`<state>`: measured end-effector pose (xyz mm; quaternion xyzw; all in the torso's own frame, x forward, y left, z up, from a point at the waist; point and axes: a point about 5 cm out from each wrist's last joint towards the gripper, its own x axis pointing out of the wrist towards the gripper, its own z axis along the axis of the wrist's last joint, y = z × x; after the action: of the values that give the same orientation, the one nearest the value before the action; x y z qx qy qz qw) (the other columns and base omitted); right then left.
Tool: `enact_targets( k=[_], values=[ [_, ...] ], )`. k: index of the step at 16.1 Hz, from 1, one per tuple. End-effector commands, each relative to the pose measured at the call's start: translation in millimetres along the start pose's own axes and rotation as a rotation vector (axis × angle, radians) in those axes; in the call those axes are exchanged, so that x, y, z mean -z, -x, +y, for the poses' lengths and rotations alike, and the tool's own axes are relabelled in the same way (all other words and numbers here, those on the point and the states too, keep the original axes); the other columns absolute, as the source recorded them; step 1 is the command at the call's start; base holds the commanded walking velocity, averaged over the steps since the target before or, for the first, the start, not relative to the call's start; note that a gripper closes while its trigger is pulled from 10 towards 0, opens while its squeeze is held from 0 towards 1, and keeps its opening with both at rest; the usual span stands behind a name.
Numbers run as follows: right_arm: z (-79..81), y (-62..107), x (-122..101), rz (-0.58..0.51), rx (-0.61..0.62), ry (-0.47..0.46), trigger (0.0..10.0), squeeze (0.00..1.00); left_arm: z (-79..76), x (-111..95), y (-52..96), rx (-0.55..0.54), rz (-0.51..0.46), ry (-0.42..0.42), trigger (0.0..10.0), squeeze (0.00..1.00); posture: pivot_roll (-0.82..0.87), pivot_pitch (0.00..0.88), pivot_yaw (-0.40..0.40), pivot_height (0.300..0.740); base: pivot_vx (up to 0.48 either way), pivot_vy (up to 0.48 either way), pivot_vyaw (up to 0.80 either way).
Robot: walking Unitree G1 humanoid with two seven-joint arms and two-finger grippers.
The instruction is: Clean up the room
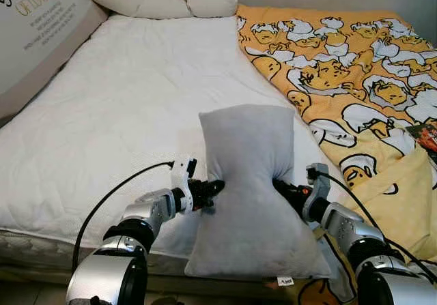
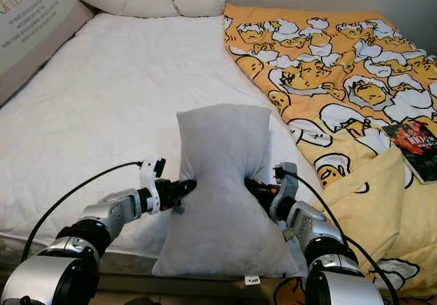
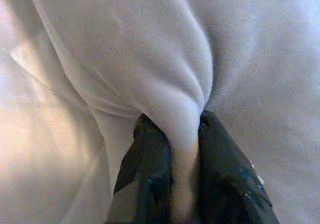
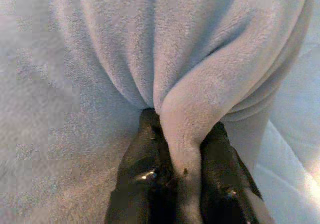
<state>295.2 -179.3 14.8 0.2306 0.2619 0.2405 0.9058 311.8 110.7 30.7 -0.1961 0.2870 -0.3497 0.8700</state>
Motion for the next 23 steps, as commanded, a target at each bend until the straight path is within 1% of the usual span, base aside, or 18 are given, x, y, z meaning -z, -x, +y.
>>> enact_targets(
  k=[1,3,4,5,6,7,8,9,10,11,13,14,15,16,17,20,21,23],
  values=[
    [9.1,-7.5,-2,-0.025,-0.024,-0.007,0.0,0.0,-4.1,-14,-2.4,0.01,-0.057,-0.036,0.0,0.0,-0.05,0.0,0.027,0.74,0.0,0.0,0.0],
    [16.8,-11.5,-18,-0.115,-0.061,0.018,0.0,0.0,-6.9,-31,-0.8,0.015,-0.121,-0.086,0.0,0.0,-0.05,0.0,0.028,0.74,0.0,0.0,0.0],
    [21.3,-14.3,-28,-0.158,-0.062,-0.018,0.0,0.0,-10.1,-42,1.5,0.024,-0.16,-0.143,0.0,0.0,-0.05,0.0,0.027,0.74,0.0,0.0,0.0],
    [29.7,-15.8,-36,-0.178,-0.101,0.022,0.0,0.0,-13.2,-54,4.9,0.008,-0.215,-0.2,0.0,0.0,-0.05,0.0,0.028,0.74,0.0,0.0,0.0],
    [33.6,-16.4,-39,-0.191,-0.11,0.056,0.0,0.0,-14.8,-60,6.7,-0.006,-0.245,-0.229,0.0,0.0,-0.05,0.0,0.028,0.74,0.0,0.0,0.0],
    [40.5,-16.2,-44,-0.221,-0.124,0.093,0.0,0.0,-18.5,-69,10.2,-0.046,-0.307,-0.282,0.0,0.0,-0.04,0.0,0.024,0.74,0.0,0.0,0.0],
    [47.5,-16.0,-46,-0.242,-0.135,0.09,0.0,0.0,-20.8,-74,13.7,-0.091,-0.339,-0.337,0.0,0.0,-0.04,0.0,0.022,0.74,0.0,0.0,0.0],
    [52.5,-15.3,-46,-0.255,-0.137,0.089,0.0,0.0,-24.0,-75,16.3,-0.11,-0.367,-0.375,2.4,0.0,-0.04,0.0,0.022,0.74,0.0,0.0,0.0],
    [56.7,-14.8,-49,-0.319,-0.106,0.08,0.0,0.0,-27.0,-73,18.3,-0.127,-0.375,-0.408,4.3,0.0,-0.04,0.0,0.023,0.74,0.0,0.0,0.0],
    [61.1,-13.2,-50,-0.375,-0.078,0.082,0.0,0.0,-28.1,-69,19.4,-0.173,-0.358,-0.467,10.0,0.0,-0.04,0.0,0.024,0.74,0.0,0.0,0.0],
    [63.3,-10.8,-48,-0.398,-0.011,0.139,0.0,0.0,-28.3,-67,20.5,-0.225,-0.36,-0.479,10.0,0.0,-0.04,0.0,0.025,0.74,0.0,0.0,0.0],
    [63.3,-8.7,-49,-0.423,0.018,0.101,10.0,0.0,-29.7,-71,23.7,-0.24,-0.401,-0.484,10.0,0.0,-0.04,0.0,0.025,0.74,0.0,0.0,0.0],
    [64.2,-6.2,-48,-0.428,0.034,0.092,10.0,0.0,-30.7,-75,26.8,-0.264,-0.435,-0.485,10.0,0.0,-0.03,0.0,0.026,0.74,0.0,0.0,0.0],
    [63.1,-3.6,-48,-0.426,0.085,0.126,10.0,0.0,-29.6,-76,28.1,-0.293,-0.424,-0.509,10.0,0.0,-0.03,0.0,0.026,0.74,0.0,0.0,0.0],
    [62.8,-2.7,-46,-0.423,0.115,0.115,10.0,0.0,-29.2,-75,28.9,-0.321,-0.414,-0.542,10.0,0.0,-0.03,0.0,0.024,0.74,0.0,0.412,0.0],
    [61.6,-2.2,-48,-0.44,0.153,0.109,10.0,0.0,-30.5,-77,28.0,-0.331,-0.416,-0.543,10.0,0.0,-0.03,0.0,0.022,0.74,0.0,0.425,0.0],
    [61.9,-2.1,-49,-0.451,0.167,0.088,10.0,0.0,-31.8,-80,27.0,-0.334,-0.417,-0.543,10.0,0.0,-0.03,0.0,0.021,0.74,0.0,0.431,0.0],
    [63.3,-1.9,-50,-0.458,0.177,0.088,10.0,0.0,-33.0,-84,25.1,-0.347,-0.425,-0.536,10.0,0.0,-0.03,0.0,0.023,0.74,0.0,0.435,-0.71]
  ],
)
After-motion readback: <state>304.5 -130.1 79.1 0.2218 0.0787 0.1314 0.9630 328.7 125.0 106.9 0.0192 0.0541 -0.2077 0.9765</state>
